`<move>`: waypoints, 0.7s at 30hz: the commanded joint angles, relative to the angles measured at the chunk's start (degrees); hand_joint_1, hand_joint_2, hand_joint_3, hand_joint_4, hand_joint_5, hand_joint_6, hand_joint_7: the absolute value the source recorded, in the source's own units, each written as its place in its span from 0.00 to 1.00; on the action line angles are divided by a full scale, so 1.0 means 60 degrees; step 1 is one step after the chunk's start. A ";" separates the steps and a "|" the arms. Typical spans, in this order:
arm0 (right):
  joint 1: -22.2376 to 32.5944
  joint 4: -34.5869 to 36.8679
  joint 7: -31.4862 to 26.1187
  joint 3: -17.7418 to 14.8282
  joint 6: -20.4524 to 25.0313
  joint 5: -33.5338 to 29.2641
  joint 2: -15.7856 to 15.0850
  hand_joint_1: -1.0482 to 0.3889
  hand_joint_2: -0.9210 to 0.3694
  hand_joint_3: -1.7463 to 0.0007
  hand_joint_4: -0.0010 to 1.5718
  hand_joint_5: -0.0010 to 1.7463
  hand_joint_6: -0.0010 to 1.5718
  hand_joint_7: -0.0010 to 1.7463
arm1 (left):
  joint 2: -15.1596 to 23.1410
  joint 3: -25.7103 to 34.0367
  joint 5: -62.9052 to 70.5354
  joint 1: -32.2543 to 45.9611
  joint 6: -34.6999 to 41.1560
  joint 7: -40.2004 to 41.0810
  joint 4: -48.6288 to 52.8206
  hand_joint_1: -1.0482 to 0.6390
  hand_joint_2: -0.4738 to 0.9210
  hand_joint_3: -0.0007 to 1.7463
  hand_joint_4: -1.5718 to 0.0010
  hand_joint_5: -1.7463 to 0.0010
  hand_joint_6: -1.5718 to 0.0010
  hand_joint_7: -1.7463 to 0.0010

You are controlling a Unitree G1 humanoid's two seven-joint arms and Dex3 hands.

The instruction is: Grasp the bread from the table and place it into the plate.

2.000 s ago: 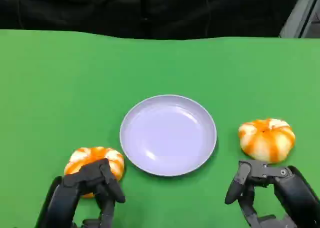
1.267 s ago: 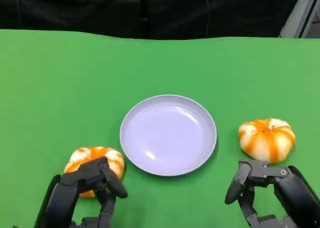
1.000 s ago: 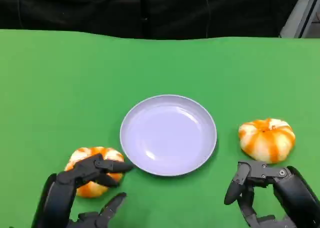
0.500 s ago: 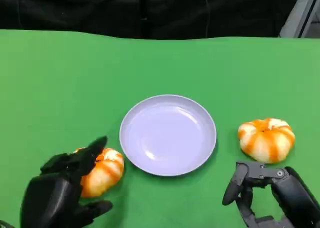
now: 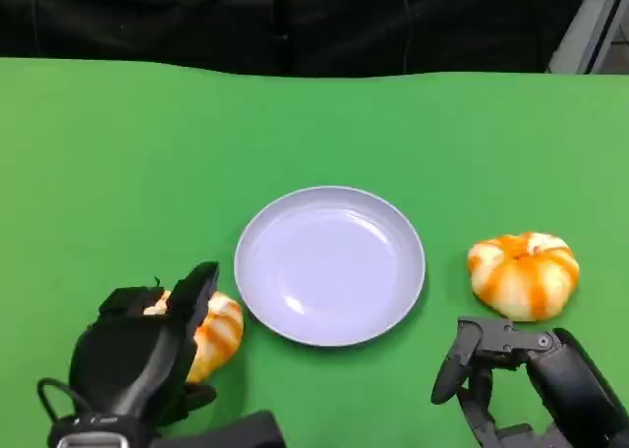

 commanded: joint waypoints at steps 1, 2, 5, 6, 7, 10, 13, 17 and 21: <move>0.0053 -0.0132 -0.0096 -0.0069 -0.0002 0.0004 -0.0103 0.77 0.52 0.16 0.54 1.00 0.53 0.74 | 0.0074 -0.0471 0.0352 -0.0694 0.0678 -0.0232 0.0578 0.32 0.98 0.01 0.82 0.79 0.83 0.98; 0.0057 -0.0131 -0.0086 -0.0073 0.0000 0.0043 -0.0100 0.77 0.52 0.16 0.54 1.00 0.53 0.74 | 0.0073 -0.0617 0.0467 -0.0889 0.0872 -0.0382 0.0733 0.31 0.99 0.01 0.82 0.79 0.83 0.98; 0.0064 -0.0137 -0.0042 -0.0072 0.0031 0.0141 -0.0101 0.78 0.51 0.16 0.54 1.00 0.53 0.74 | 0.0035 -0.0914 0.0595 -0.1409 0.1461 -0.0995 0.1175 0.32 0.99 0.00 0.78 0.80 0.81 0.98; 0.0064 -0.0135 -0.0052 -0.0071 0.0016 0.0116 -0.0109 0.78 0.51 0.16 0.54 1.00 0.53 0.74 | 0.0041 -0.0988 0.0580 -0.1565 0.1623 -0.1175 0.1360 0.32 0.99 0.00 0.76 0.82 0.80 0.99; 0.0068 -0.0140 -0.0052 -0.0068 0.0017 0.0110 -0.0111 0.78 0.50 0.17 0.54 1.00 0.53 0.74 | 0.0059 -0.1075 0.0567 -0.1742 0.1791 -0.1393 0.1595 0.33 0.99 0.00 0.73 0.84 0.79 0.99; 0.0098 -0.0195 -0.0050 -0.0058 0.0071 0.0104 -0.0105 0.78 0.50 0.17 0.53 0.99 0.53 0.74 | 0.0154 -0.1279 0.0489 -0.2035 0.2100 -0.1773 0.1961 0.35 1.00 0.01 0.66 0.87 0.77 0.99; 0.0100 -0.0191 -0.0068 -0.0074 0.0058 0.0125 -0.0095 0.78 0.50 0.17 0.54 0.99 0.53 0.74 | 0.0283 -0.1250 0.0072 -0.2111 0.1925 -0.1611 0.2264 0.39 1.00 0.04 0.59 0.55 0.63 0.98; 0.0066 -0.0132 -0.0033 -0.0096 0.0048 0.0206 -0.0105 0.77 0.50 0.17 0.53 1.00 0.53 0.74 | 0.0475 -0.1095 -0.0591 -0.1982 0.1295 -0.0789 0.2184 0.42 0.99 0.03 0.50 0.12 0.30 0.93; 0.0057 -0.0133 -0.0037 -0.0097 0.0090 0.0218 -0.0099 0.78 0.51 0.16 0.53 1.00 0.53 0.74 | 0.0624 -0.1113 -0.0867 -0.1947 0.1169 -0.0518 0.2096 0.41 0.98 0.01 0.47 0.06 0.24 0.93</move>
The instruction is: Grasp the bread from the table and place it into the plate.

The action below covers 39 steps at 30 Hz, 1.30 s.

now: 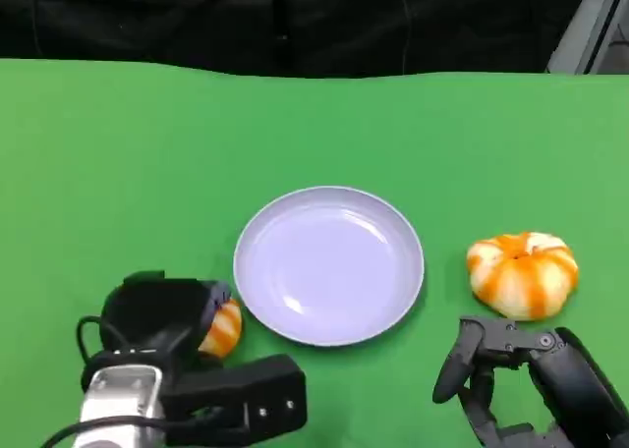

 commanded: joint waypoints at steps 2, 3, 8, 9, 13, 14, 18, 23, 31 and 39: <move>0.0048 -0.0156 -0.0011 -0.0082 0.0190 0.0145 -0.0077 0.77 0.51 0.15 0.53 1.00 0.53 0.74 | 0.0315 0.0034 -0.0358 0.0264 -0.0028 0.0189 -0.0006 0.41 0.98 0.00 0.49 0.03 0.21 0.89; 0.0042 -0.0150 -0.0014 -0.0087 0.0194 0.0146 -0.0080 0.77 0.51 0.15 0.53 1.00 0.53 0.74 | 0.0341 0.0083 -0.0440 0.0314 -0.0055 0.0229 -0.0091 0.41 0.98 0.00 0.49 0.02 0.21 0.87; 0.0023 -0.0110 -0.0021 -0.0097 0.0168 0.0155 -0.0084 0.77 0.51 0.16 0.53 1.00 0.53 0.74 | 0.0454 0.0120 -0.0643 0.0415 -0.0070 0.0288 -0.0303 0.43 1.00 0.01 0.48 0.00 0.55 0.11; 0.0021 -0.0104 -0.0022 -0.0098 0.0163 0.0155 -0.0084 0.77 0.51 0.16 0.53 1.00 0.53 0.74 | 0.0472 0.0117 -0.0662 0.0426 -0.0064 0.0286 -0.0332 0.43 1.00 0.02 0.48 0.00 0.56 0.09; -0.0039 -0.0021 -0.0056 -0.0136 0.0092 0.0090 -0.0107 0.78 0.51 0.16 0.53 0.99 0.53 0.74 | 0.0722 0.0631 -0.1072 0.1058 -0.0595 0.1039 -0.1108 0.49 1.00 0.05 0.48 0.00 0.62 0.02; -0.0042 -0.0020 -0.0057 -0.0141 0.0091 0.0082 -0.0105 0.78 0.51 0.15 0.53 0.99 0.53 0.74 | 0.0760 0.0694 -0.1121 0.1142 -0.0684 0.1151 -0.1197 0.50 1.00 0.06 0.48 0.00 0.62 0.01; -0.0059 0.0027 -0.0040 -0.0151 0.0039 0.0131 -0.0095 0.78 0.51 0.15 0.54 0.99 0.53 0.74 | 0.0832 0.0791 -0.1155 0.1277 -0.0904 0.1500 -0.1275 0.51 1.00 0.08 0.48 0.00 0.63 0.01; -0.0052 0.0029 0.0022 -0.0149 0.0043 0.0256 -0.0099 0.80 0.51 0.15 0.54 0.99 0.53 0.74 | 0.0925 0.0949 -0.1197 0.1473 -0.1168 0.2020 -0.1436 0.51 0.98 0.19 0.48 0.00 0.60 0.04; -0.0062 0.0128 -0.0053 -0.0199 -0.0065 0.0304 -0.0092 0.80 0.52 0.15 0.55 1.00 0.53 0.73 | 0.0922 0.1069 -0.1197 0.1587 -0.1842 0.3119 -0.1572 0.50 0.78 0.45 0.47 0.00 0.58 0.00; -0.0048 0.0049 -0.0038 -0.0186 0.0022 0.0315 -0.0079 0.79 0.51 0.15 0.54 1.00 0.52 0.73 | 0.0898 0.1172 -0.1162 0.1634 -0.2032 0.3286 -0.1837 0.51 0.69 0.56 0.45 0.00 0.57 0.00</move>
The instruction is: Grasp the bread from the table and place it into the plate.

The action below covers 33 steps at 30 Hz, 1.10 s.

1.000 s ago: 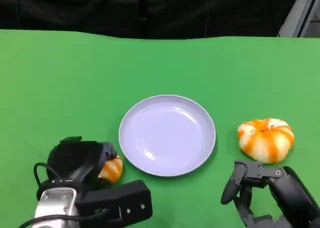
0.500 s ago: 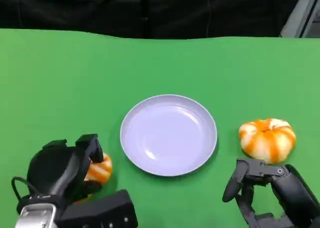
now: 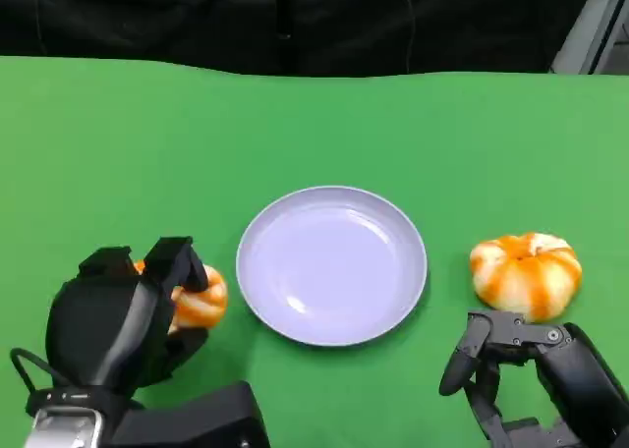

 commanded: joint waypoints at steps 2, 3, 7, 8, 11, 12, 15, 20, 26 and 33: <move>0.0008 -0.0034 -0.0044 -0.0060 -0.0071 0.0105 -0.0060 0.79 0.51 0.15 0.54 1.00 0.52 0.73 | 0.0136 0.0154 -0.0007 -0.0002 -0.0234 0.0218 -0.0411 0.51 0.66 0.64 0.44 0.00 0.55 0.03; 0.0003 -0.0028 -0.0047 -0.0058 -0.0079 0.0102 -0.0059 0.79 0.51 0.15 0.54 1.00 0.53 0.73 | 0.0126 0.0171 -0.0018 -0.0012 -0.0289 0.0235 -0.0503 0.51 0.64 0.70 0.43 0.00 0.53 0.05; -0.0018 0.0007 -0.0043 -0.0052 -0.0089 0.0117 -0.0049 0.79 0.52 0.14 0.55 1.00 0.53 0.74 | 0.0072 0.0217 -0.0030 -0.0029 -0.0428 0.0309 -0.0556 0.52 0.61 0.75 0.42 0.00 0.52 0.06; -0.0018 0.0007 -0.0043 -0.0052 -0.0089 0.0117 -0.0049 0.79 0.52 0.14 0.55 1.00 0.53 0.74 | 0.0067 0.0226 -0.0026 -0.0026 -0.0441 0.0310 -0.0554 0.52 0.61 0.75 0.42 0.00 0.52 0.06; -0.0018 0.0007 -0.0043 -0.0052 -0.0089 0.0117 -0.0048 0.79 0.52 0.14 0.55 1.00 0.53 0.74 | 0.0055 0.0243 -0.0016 -0.0022 -0.0463 0.0307 -0.0549 0.52 0.61 0.75 0.42 0.00 0.51 0.07; -0.0018 0.0007 -0.0043 -0.0052 -0.0089 0.0117 -0.0048 0.79 0.52 0.13 0.55 1.00 0.53 0.74 | 0.0052 0.0247 -0.0013 -0.0022 -0.0468 0.0305 -0.0548 0.52 0.61 0.75 0.42 0.00 0.51 0.07; -0.0018 0.0007 -0.0042 -0.0052 -0.0089 0.0117 -0.0048 0.79 0.53 0.13 0.55 1.00 0.53 0.74 | 0.0047 0.0253 -0.0009 -0.0020 -0.0476 0.0302 -0.0546 0.52 0.61 0.76 0.42 0.00 0.51 0.07; -0.0018 0.0007 -0.0042 -0.0052 -0.0089 0.0117 -0.0048 0.79 0.53 0.13 0.55 1.00 0.53 0.74 | 0.0043 0.0258 -0.0005 -0.0019 -0.0481 0.0300 -0.0545 0.52 0.60 0.76 0.42 0.00 0.51 0.07; 0.0087 -0.0167 -0.0066 0.0043 -0.0015 -0.0014 -0.0022 0.77 0.53 0.14 0.54 0.99 0.53 0.74 | -0.0599 -0.0436 -0.0497 -0.1662 -0.1441 0.0138 0.0316 0.53 0.57 0.76 0.39 0.00 0.51 0.06; 0.0096 -0.0191 -0.0083 0.0061 0.0006 -0.0040 -0.0006 0.77 0.52 0.14 0.54 0.98 0.53 0.75 | -0.0753 -0.0595 -0.0538 -0.2206 -0.1861 0.0260 0.0964 0.53 0.54 0.78 0.38 0.00 0.50 0.04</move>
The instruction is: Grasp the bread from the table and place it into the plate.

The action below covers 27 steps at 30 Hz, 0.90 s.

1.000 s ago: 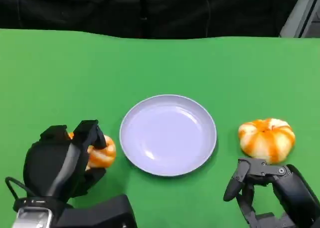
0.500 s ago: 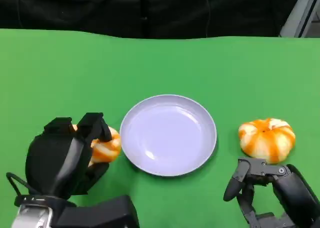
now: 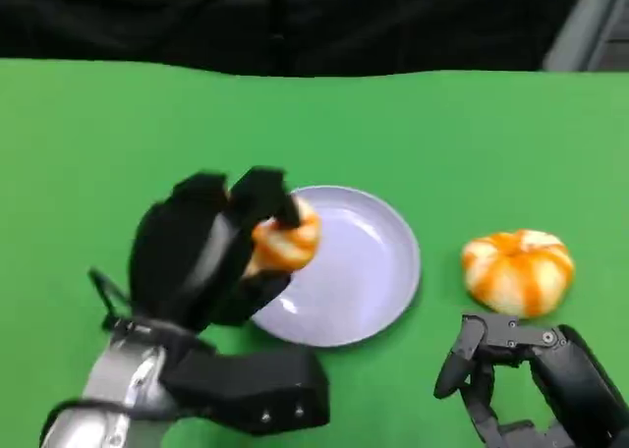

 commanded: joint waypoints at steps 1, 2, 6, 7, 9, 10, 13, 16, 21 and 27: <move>0.0004 -0.0114 -0.0055 -0.0025 0.0003 0.0024 -0.0058 0.77 0.52 0.14 0.54 0.98 0.53 0.75 | 0.0056 -0.0043 -0.0031 -0.0127 -0.0084 0.0112 0.0503 0.52 0.54 0.78 0.38 0.00 0.50 0.04; 0.0006 -0.0119 -0.0056 -0.0026 0.0008 0.0022 -0.0056 0.77 0.52 0.14 0.54 0.98 0.53 0.75 | 0.0055 -0.0044 -0.0031 -0.0136 -0.0094 0.0122 0.0521 0.52 0.54 0.78 0.38 0.00 0.50 0.04; 0.0004 -0.0117 -0.0057 -0.0025 0.0009 0.0022 -0.0057 0.77 0.52 0.14 0.54 0.98 0.53 0.75 | 0.0054 -0.0044 -0.0032 -0.0152 -0.0114 0.0143 0.0558 0.52 0.54 0.79 0.38 0.00 0.51 0.03; 0.0002 -0.0103 -0.0062 -0.0018 -0.0014 0.0020 -0.0051 0.77 0.52 0.14 0.54 0.98 0.53 0.75 | 0.0004 -0.0145 -0.0006 -0.0270 -0.0121 0.0050 0.0651 0.52 0.54 0.79 0.38 0.00 0.51 0.03; -0.0001 -0.0077 -0.0063 -0.0008 -0.0057 0.0022 -0.0046 0.78 0.52 0.14 0.54 0.98 0.53 0.75 | -0.0063 -0.0292 0.0019 -0.0446 -0.0151 -0.0049 0.0809 0.50 0.55 0.80 0.39 0.00 0.52 0.02; 0.0005 -0.0085 -0.0059 -0.0003 -0.0041 0.0020 -0.0045 0.78 0.52 0.14 0.54 0.98 0.53 0.75 | -0.0069 -0.0367 0.0024 -0.0543 -0.0210 -0.0067 0.0915 0.50 0.55 0.80 0.39 0.00 0.53 0.02; 0.0020 -0.0114 -0.0060 0.0008 -0.0015 0.0000 -0.0042 0.78 0.52 0.14 0.54 0.99 0.53 0.74 | -0.0066 -0.0504 0.0020 -0.0728 -0.0237 -0.0165 0.1125 0.49 0.55 0.79 0.40 0.00 0.54 0.00; 0.0019 -0.0114 -0.0084 0.0019 -0.0069 -0.0046 -0.0048 0.78 0.53 0.14 0.54 0.99 0.53 0.74 | -0.0067 -0.0600 0.0017 -0.0848 -0.0200 -0.0266 0.1252 0.49 0.58 0.76 0.41 0.00 0.55 0.00; 0.0032 -0.0112 -0.0134 0.0025 -0.0132 -0.0087 -0.0038 0.77 0.53 0.13 0.55 0.99 0.53 0.75 | -0.0181 -0.0848 0.0130 -0.1206 -0.0125 -0.0321 0.1696 0.51 0.58 0.73 0.41 0.00 0.55 0.01; 0.0060 -0.0137 -0.0142 0.0048 -0.0112 -0.0109 -0.0058 0.77 0.53 0.13 0.55 0.99 0.53 0.75 | -0.0334 -0.1190 0.0283 -0.1852 0.0123 -0.0546 0.2412 0.50 0.63 0.66 0.43 0.00 0.52 0.10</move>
